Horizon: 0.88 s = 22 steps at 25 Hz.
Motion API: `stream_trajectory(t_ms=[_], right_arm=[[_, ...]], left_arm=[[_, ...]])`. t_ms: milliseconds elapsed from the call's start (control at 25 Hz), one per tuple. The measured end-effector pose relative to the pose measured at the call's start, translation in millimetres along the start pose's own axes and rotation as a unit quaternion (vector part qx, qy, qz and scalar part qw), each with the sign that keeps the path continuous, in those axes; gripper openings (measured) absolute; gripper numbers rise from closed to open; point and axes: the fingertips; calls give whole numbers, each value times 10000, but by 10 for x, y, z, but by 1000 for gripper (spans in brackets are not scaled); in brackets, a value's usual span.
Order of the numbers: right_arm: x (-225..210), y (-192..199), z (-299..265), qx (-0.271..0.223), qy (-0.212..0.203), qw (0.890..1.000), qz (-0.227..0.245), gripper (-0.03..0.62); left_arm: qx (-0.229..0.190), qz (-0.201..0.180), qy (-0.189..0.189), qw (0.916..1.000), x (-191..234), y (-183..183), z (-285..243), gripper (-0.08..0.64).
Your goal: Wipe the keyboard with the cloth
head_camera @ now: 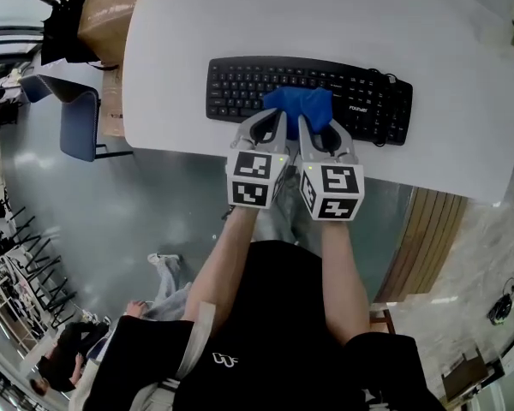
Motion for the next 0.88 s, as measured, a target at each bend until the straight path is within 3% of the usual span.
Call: stream_trajectory(t_ms=[520, 880], right_arm=[[-596, -80, 364, -200, 635, 9976, -196, 75], [-1027, -158, 630, -319, 1153, 9924, -287, 75]], left_arm=[[4, -241, 641, 9977, -644, -114, -296, -3], [165, -437, 1234, 9913, -1119, -69, -509, -3]])
Point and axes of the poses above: the fingertips, and each gripper's own axes: z backward along the fingers, x to its left, y out of its underside, and after that the axes turned 12 degrees about -x, right-handed
